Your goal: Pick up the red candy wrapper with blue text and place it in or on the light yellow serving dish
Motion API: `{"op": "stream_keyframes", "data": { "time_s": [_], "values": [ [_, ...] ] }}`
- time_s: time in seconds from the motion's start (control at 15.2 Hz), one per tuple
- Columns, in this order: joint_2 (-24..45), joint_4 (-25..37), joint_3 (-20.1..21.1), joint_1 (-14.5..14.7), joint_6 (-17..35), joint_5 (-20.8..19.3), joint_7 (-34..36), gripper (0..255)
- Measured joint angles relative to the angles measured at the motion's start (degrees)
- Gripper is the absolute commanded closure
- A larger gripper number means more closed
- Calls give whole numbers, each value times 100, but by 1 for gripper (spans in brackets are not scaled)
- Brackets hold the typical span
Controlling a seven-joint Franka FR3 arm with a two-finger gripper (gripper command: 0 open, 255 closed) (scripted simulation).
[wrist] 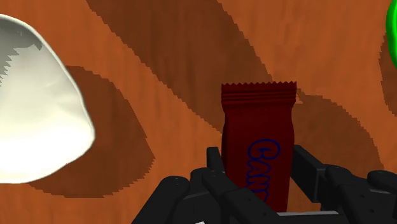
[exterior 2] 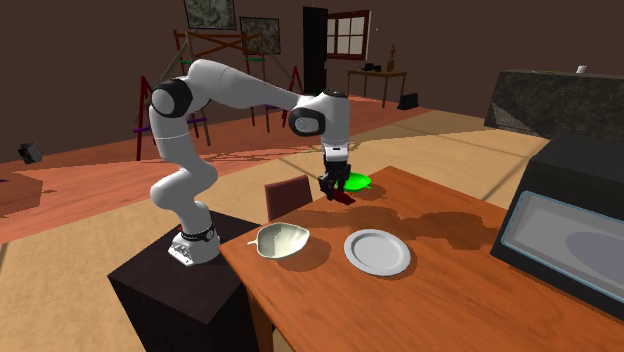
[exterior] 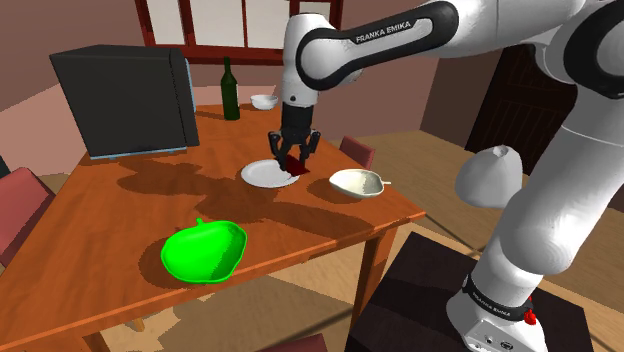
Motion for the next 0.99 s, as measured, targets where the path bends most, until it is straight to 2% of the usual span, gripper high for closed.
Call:
{"op": "stream_keyframes", "data": {
  "time_s": [0.4, 0.99],
  "values": [
    [-971, -1006, -423, -255, 5, 257, -802, 255],
    [-2140, -2057, -1229, -636, -215, 212, -1972, 255]
  ]
}}
